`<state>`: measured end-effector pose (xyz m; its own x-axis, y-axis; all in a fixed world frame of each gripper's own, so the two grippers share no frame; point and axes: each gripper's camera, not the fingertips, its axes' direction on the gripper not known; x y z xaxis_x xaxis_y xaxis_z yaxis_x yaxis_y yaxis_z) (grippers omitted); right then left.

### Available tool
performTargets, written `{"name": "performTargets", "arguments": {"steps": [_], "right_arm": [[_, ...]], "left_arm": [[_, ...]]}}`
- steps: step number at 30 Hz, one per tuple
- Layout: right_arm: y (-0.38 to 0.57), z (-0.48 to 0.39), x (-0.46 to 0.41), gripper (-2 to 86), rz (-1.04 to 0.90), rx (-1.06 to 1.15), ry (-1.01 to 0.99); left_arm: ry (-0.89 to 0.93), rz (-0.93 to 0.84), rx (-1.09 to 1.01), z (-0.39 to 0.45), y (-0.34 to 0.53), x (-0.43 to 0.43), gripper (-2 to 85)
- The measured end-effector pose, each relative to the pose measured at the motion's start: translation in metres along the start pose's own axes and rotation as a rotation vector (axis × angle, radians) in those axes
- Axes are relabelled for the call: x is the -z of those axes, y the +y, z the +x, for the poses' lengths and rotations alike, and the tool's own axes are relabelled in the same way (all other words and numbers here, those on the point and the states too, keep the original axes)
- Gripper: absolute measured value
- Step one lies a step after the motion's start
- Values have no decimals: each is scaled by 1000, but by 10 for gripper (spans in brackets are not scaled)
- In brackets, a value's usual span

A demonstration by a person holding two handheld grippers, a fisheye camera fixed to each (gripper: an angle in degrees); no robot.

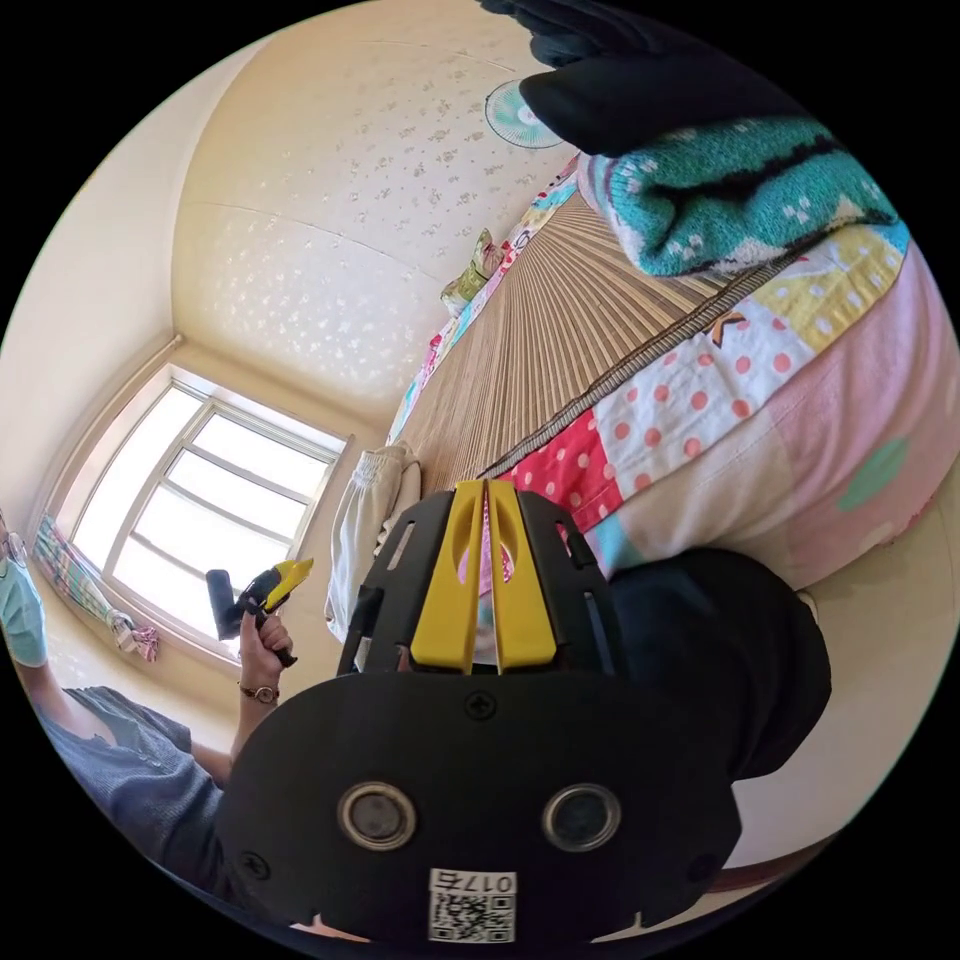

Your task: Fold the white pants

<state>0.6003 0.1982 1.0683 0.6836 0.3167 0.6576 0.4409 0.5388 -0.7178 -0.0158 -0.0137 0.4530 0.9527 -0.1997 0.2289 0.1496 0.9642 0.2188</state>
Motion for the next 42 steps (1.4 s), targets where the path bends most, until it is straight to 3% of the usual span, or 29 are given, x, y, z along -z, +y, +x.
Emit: {"name": "performTargets", "arguments": {"steps": [5, 8, 11, 13, 16, 18, 21, 24, 27, 30, 33, 38, 42], "right_arm": [[5, 7, 5, 4, 38, -23, -38], [8, 12, 9, 4, 70, -41, -75], [10, 15, 9, 4, 81, -49, -92], [9, 15, 7, 4, 74, -47, -92], [10, 12, 1, 4, 53, -36, -77], [10, 10, -2, 4, 46, -28, -70], [12, 9, -6, 5, 45, -27, -63], [15, 5, -11, 8, 39, -22, -40], [19, -16, -19, 13, 33, 58, 37], [26, -60, -47, 27, -93, 200, 143], [44, -112, -92, 60, -209, 299, 13], [62, -165, -208, 132, -460, 229, -208], [53, -172, -267, 101, -550, 109, -287]], "left_arm": [[-94, -312, -185, 61, -29, -104, 209], [-411, -329, -305, 85, -22, -125, 159], [-452, -302, -329, 83, -18, -119, 122], [-332, -261, -266, 61, -20, -96, 97], [94, -105, -62, -11, -19, -35, 56], [445, 92, 101, -85, -2, 14, 49], [728, 421, 311, -173, 43, 62, 49], [672, 565, 455, -226, 85, 96, 50], [566, 556, 511, -248, 109, 119, 50], [625, 575, 533, -256, 122, 125, 50], [646, 568, 547, -260, 126, 132, 50], [649, 542, 542, -261, 126, 149, 50], [683, 514, 474, -258, 125, 172, 48]]}}
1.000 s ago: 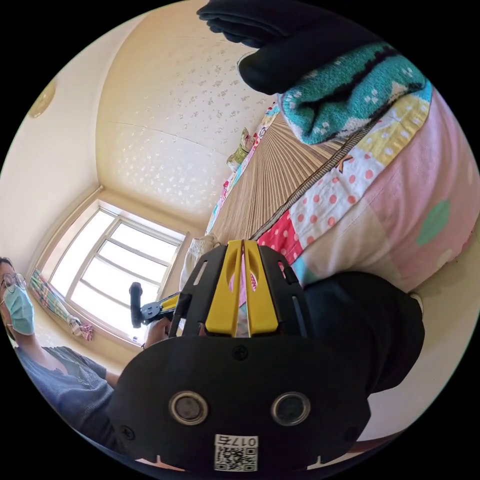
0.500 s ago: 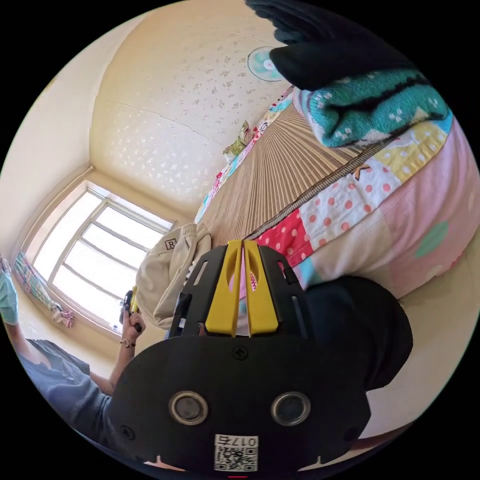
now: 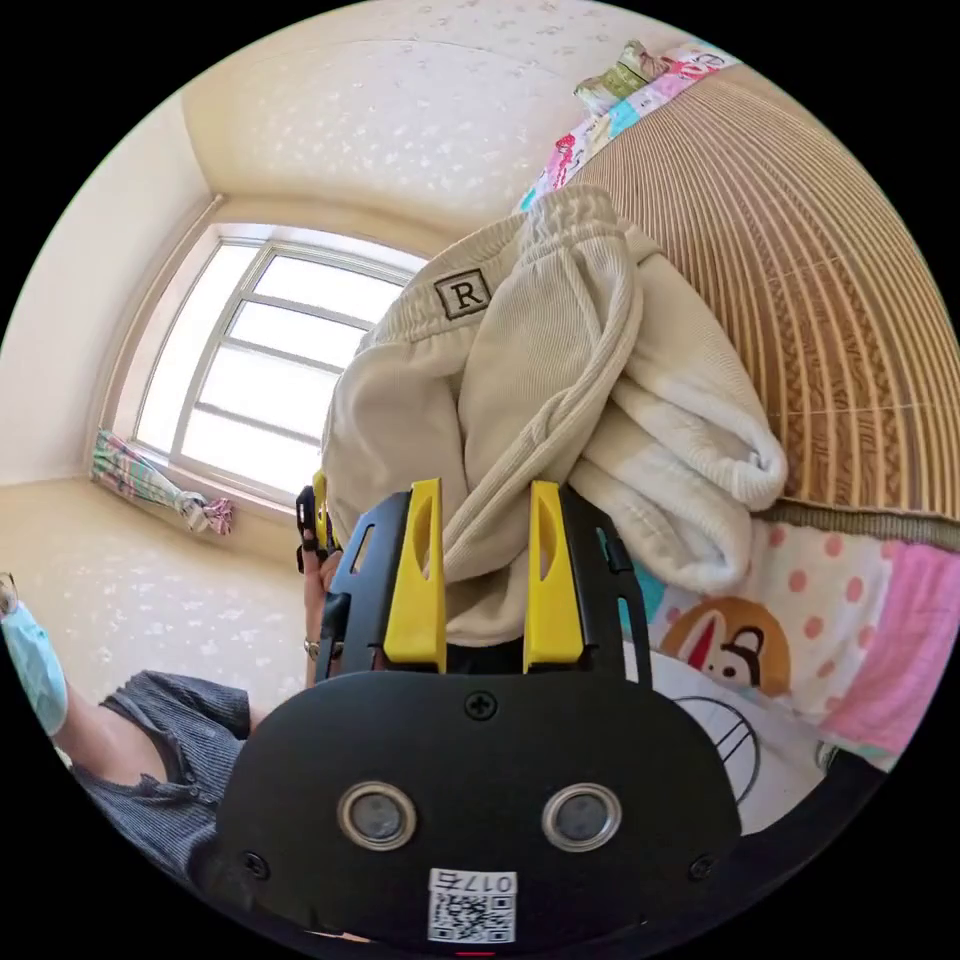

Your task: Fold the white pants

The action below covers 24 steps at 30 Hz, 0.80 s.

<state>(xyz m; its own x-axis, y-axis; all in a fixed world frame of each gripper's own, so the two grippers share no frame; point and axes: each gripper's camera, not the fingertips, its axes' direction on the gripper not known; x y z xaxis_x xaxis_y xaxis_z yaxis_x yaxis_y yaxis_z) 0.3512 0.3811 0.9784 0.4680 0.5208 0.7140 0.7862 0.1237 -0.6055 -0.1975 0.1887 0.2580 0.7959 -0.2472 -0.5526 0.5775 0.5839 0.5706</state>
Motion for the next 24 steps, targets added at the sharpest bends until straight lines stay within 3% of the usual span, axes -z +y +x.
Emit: {"name": "performTargets", "arguments": {"steps": [4, 6, 10, 15, 19, 21, 24], "right_arm": [[-42, -39, 7, 33, -35, 100, 136], [-55, -75, 34, 23, 31, 200, 231], [-60, -171, 133, 9, 351, 378, 288], [9, -295, 216, 5, 757, 682, 420], [76, -338, 257, 4, 1002, 835, 473], [87, -341, 277, 5, 955, 891, 454], [53, -323, 272, 9, 599, 802, 511]], "left_arm": [[160, -3, -76, 23, -19, 32, 44], [357, 80, -157, 41, -42, 70, 42], [443, 170, -347, 94, -83, 123, 41], [578, 211, -609, 185, -125, 149, 41], [482, 215, -695, 217, -141, 152, 41], [422, 170, -699, 212, -143, 144, 42], [379, 51, -543, 172, -137, 106, 42]]}}
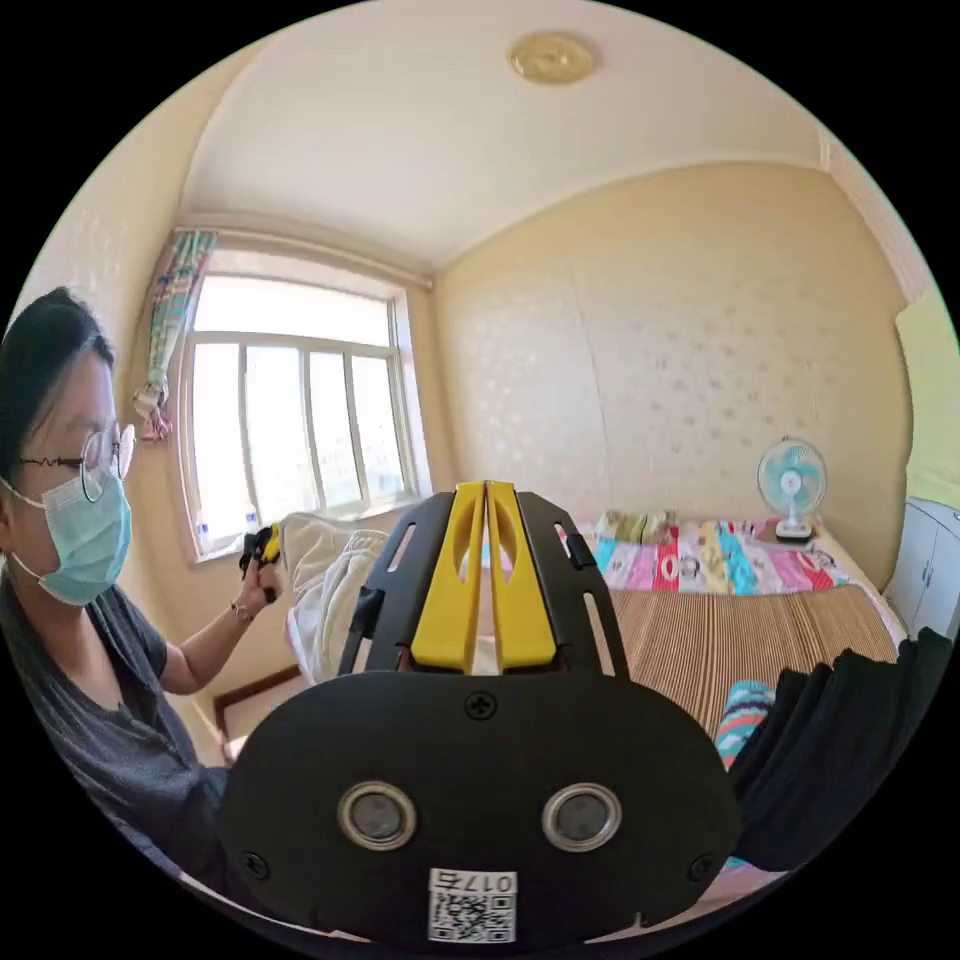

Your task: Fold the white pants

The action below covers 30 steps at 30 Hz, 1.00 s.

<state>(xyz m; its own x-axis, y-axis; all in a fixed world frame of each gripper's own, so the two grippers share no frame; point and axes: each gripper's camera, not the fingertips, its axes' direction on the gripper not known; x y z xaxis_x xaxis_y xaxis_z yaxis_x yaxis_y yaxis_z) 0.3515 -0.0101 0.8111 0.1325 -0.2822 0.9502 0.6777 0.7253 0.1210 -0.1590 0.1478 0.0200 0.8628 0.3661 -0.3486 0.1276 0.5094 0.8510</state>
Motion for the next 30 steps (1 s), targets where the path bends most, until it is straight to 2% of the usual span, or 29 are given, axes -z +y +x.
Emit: {"name": "performTargets", "arguments": {"steps": [2, 3, 5, 6, 7, 12, 14, 18, 21, 24, 27, 28, 30], "right_arm": [[35, 20, -53, 18, -248, -36, -1], [47, 25, -68, 20, -311, -51, -7], [103, 40, -124, 45, -511, -138, -120], [118, 41, -137, 53, -553, -162, -165], [149, 42, -163, 66, -628, -209, -251], [261, 21, -248, 105, -831, -363, -451], [306, 6, -279, 119, -889, -441, -518], [356, -22, -326, 148, -1063, -432, -507], [379, -43, -351, 146, -1132, -413, -638], [383, -52, -361, 75, -1200, -367, -667], [358, -48, -344, 39, -1151, -283, -801], [343, -41, -332, 29, -1109, -272, -932], [319, -32, -309, 18, -1050, -268, -1118]], "left_arm": [[-71, -87, 108, -26, 26, -16, 42], [-142, -179, 178, -43, 45, -30, 41], [-246, -354, 251, -63, 73, -55, 40], [-286, -426, 256, -68, 91, -68, 39], [-298, -432, 257, -69, 98, -70, 38], [-132, -85, 364, -78, 114, -15, 36], [-125, -4, 390, -80, 115, 5, 36], [-119, 138, 478, -87, 123, 42, 38], [-123, 202, 539, -95, 136, 57, 38], [-103, 245, 581, -100, 150, 59, 38], [-29, 245, 609, -105, 155, 56, 36], [-4, 220, 606, -106, 154, 54, 36], [142, -2, 574, -107, 138, 29, 34]]}}
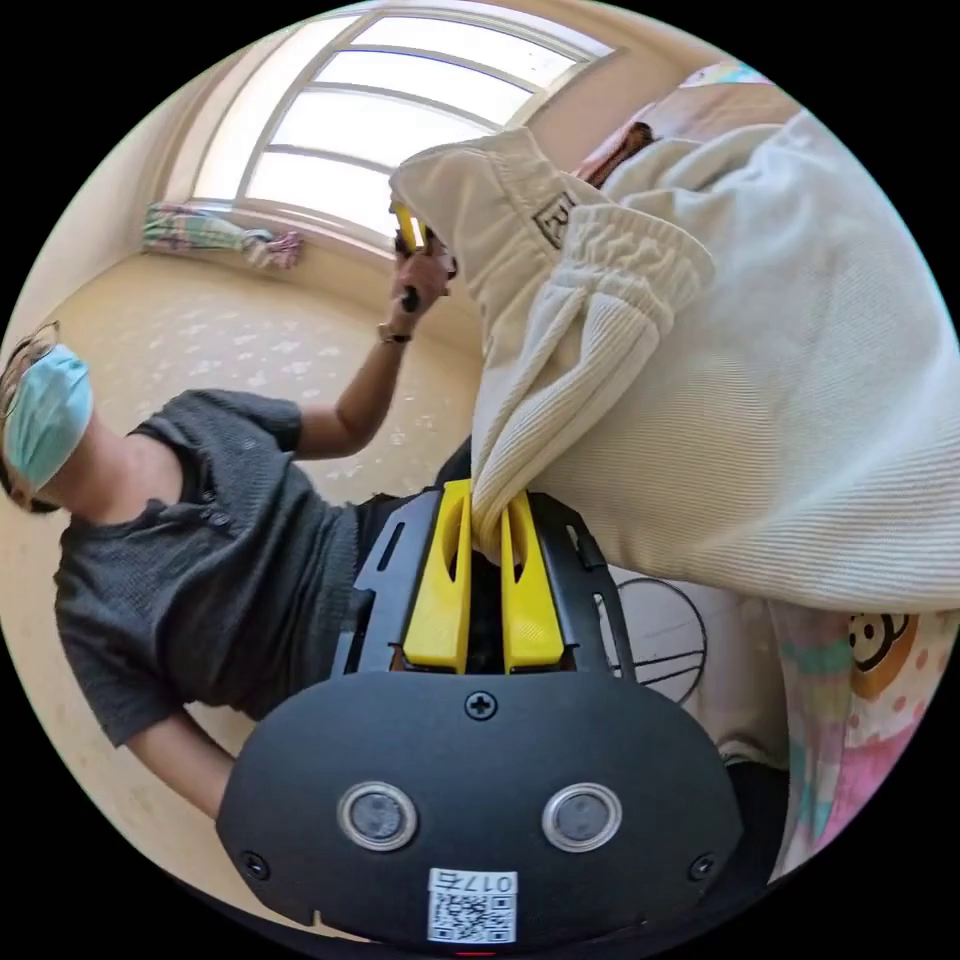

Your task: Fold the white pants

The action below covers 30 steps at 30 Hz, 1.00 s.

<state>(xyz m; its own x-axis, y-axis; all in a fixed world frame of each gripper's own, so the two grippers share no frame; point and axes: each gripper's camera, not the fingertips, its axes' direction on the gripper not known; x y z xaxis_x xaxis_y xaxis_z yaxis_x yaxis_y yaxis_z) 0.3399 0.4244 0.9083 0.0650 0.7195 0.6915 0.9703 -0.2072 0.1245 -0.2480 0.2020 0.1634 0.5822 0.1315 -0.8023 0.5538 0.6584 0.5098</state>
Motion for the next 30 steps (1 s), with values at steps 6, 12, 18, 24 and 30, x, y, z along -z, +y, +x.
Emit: {"name": "performTargets", "arguments": {"steps": [6, 12, 18, 24, 30], "right_arm": [[24, -89, 30, 2, -185, 231, -158], [-4, -52, 40, 2, -406, 6, -60], [-133, -58, 284, 25, 53, -157, 509], [-144, -198, 429, 132, 1075, -229, 1127], [-154, -130, 347, 133, 676, -277, 1186]], "left_arm": [[119, -726, 23, 22, 12, -118, 28], [-69, -1051, 416, -62, -15, -199, 14], [-594, -663, 37, -22, -284, -266, 18], [-569, 244, -156, 45, -374, -235, 140], [-752, -432, 93, -109, -301, -289, 189]]}}
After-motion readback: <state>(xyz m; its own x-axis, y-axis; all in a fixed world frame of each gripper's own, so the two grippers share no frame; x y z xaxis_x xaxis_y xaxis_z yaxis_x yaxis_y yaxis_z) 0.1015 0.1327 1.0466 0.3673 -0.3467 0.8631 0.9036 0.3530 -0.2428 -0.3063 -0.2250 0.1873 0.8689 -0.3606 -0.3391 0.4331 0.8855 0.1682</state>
